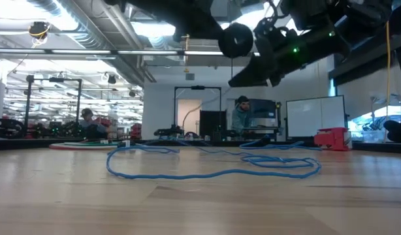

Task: Coil cords
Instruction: Coil the blue wire onto the spool

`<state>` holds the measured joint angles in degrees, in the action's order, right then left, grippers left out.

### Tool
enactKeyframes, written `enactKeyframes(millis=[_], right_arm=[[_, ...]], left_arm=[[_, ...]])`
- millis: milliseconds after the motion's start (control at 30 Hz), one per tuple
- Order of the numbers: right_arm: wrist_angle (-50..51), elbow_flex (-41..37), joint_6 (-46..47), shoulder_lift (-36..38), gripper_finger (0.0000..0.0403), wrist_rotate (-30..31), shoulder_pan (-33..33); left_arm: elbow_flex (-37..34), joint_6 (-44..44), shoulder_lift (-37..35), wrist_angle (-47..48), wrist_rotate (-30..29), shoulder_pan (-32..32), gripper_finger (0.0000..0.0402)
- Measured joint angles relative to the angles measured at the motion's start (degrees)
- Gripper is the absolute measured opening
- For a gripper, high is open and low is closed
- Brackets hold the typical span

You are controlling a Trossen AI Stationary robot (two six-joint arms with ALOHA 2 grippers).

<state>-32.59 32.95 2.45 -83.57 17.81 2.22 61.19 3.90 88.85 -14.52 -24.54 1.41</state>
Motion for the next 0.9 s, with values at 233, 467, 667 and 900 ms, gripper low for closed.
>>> enactKeyframes(millis=[233,467,667,900], right_arm=[[10.6,0.1,-4.3,4.5,0.0149,2.8,0.0],[3.3,-4.1,-4.3,3.3,0.0178,-5.6,0.0],[-28.4,-9.8,-4.4,-8.6,0.0179,-5.3,0.1],[-37.3,-1.0,-8.9,-24.0,0.0179,-5.3,0.1]], left_arm=[[0.0,0.9,-0.4,2.4,-0.2,-0.3,0.0],[0.0,1.0,-0.8,1.9,0.0,-0.4,0.0],[0.0,1.0,-0.8,1.2,0.0,-0.4,0.0],[0.0,1.7,-0.8,0.2,-0.1,-0.3,0.0]])
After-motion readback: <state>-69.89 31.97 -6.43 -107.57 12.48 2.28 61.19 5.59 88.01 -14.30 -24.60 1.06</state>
